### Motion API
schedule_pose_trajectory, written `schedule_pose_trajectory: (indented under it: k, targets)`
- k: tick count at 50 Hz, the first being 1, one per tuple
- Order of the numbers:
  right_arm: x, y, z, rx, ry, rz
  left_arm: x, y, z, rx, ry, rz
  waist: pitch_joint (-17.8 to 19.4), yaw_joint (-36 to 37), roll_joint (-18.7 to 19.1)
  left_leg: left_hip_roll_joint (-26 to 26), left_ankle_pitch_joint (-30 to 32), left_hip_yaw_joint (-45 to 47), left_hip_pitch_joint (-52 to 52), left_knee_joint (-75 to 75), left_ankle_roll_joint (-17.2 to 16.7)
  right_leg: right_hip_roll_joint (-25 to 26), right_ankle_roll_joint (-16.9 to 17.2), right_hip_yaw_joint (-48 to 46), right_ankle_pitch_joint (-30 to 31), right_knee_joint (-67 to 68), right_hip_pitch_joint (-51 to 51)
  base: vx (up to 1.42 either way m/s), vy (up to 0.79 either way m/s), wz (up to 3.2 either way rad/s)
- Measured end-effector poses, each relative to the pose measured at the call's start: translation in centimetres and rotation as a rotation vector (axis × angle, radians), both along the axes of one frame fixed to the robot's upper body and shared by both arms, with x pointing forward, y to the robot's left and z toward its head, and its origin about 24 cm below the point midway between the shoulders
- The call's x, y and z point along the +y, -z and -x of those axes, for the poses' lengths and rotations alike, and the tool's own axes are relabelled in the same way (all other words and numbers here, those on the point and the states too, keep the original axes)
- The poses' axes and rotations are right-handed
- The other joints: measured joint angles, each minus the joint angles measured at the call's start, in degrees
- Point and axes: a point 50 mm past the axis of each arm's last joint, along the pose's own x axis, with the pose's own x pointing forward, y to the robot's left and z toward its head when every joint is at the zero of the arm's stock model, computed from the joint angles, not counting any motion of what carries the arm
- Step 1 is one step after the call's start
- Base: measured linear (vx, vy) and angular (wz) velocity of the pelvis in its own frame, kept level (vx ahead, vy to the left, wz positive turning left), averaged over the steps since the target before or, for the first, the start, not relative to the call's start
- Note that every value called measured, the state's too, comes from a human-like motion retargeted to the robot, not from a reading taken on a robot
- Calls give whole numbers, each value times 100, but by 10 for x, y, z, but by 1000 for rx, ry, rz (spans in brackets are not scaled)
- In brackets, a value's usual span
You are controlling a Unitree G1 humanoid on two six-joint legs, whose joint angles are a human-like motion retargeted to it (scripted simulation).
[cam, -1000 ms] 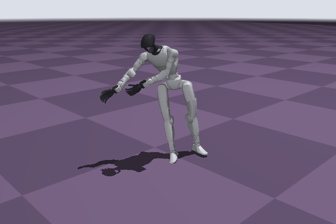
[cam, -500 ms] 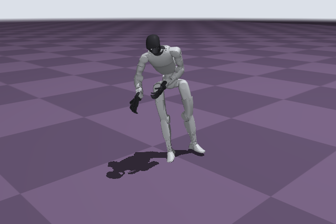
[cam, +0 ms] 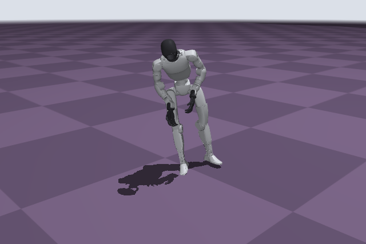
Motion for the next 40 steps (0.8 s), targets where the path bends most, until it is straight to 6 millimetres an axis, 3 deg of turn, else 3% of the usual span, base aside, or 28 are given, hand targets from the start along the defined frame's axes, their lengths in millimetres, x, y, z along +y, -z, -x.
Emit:
schedule_pose_trajectory:
  k: [3,5,7,10,13,17,20,23,25,27,30,33,36,38,40]
  targets:
    - [16,-1,7,-12,-54,-47,16,11,17,69,-8,53,0,137,122,-31,71,183,-63,0,0,-36,0,-77,8,-15,-35,-2,-4,26]
    - [16,-15,2,-59,-58,-57,14,5,20,63,2,99,0,166,119,-44,122,304,-118,0,0,-62,0,-144,13,-16,-66,-4,-3,33]
    - [2,-36,-9,-116,-36,-48,-1,-9,20,27,30,157,0,136,70,-53,159,406,-116,0,0,-85,0,-216,13,-16,-36,-5,-2,33]
    - [-31,-82,-32,-222,29,0,-39,-45,9,-67,86,234,0,73,-77,-42,208,506,-121,0,0,-98,0,-326,19,-15,4,-5,-2,30]
    - [-73,-141,-50,-335,164,94,-85,-91,-8,-155,157,304,0,61,-310,-5,250,536,-126,0,0,-79,0,-423,29,6,21,-7,-3,19]
    - [-132,-223,-53,-455,416,228,-137,-156,-25,-229,236,353,0,164,-620,51,301,520,-139,0,0,-25,0,-516,60,37,14,-9,-3,6]
    - [-161,-263,-44,-501,559,309,-151,-190,-36,-296,239,341,0,270,-839,81,331,506,-142,0,0,22,0,-547,102,21,19,-7,-2,-4]
    - [-163,-278,-42,-524,585,363,-139,-207,-49,-358,196,338,0,337,-944,104,348,508,-187,0,0,49,0,-533,138,-11,-16,0,0,0]
    - [-143,-275,-48,-542,521,375,-119,-205,-60,-373,148,351,0,323,-946,112,350,516,-231,0,0,47,0,-506,142,-14,-58,0,0,0]
    - [-100,-252,-58,-559,362,341,-83,-180,-71,-346,70,355,0,201,-967,105,339,523,-216,0,0,27,0,-477,121,-13,-37,7,4,-1]
    - [-34,-200,-56,-557,94,237,-27,-121,-69,-255,-44,303,0,155,-997,87,317,536,-210,0,0,-20,0,-444,59,23,-32,9,4,4]
    - [16,-138,-38,-456,-99,157,18,-58,-47,-117,-134,219,0,267,-886,69,299,553,-191,0,0,-70,0,-452,-27,91,-22,8,2,12]
    - [45,-80,-15,-278,-193,85,44,-14,-16,12,-171,167,0,456,-655,49,301,576,-205,0,0,-110,0,-514,-80,130,-19,4,1,23]
    - [54,-53,-3,-168,-220,27,52,0,0,66,-169,166,0,581,-498,30,318,594,-244,0,0,-136,0,-585,-85,131,-29,-2,1,34]
    - [57,-38,5,-105,-230,-26,53,3,12,84,-151,186,0,682,-382,4,342,611,-290,0,0,-166,0,-675,-74,119,-30,-5,2,41]
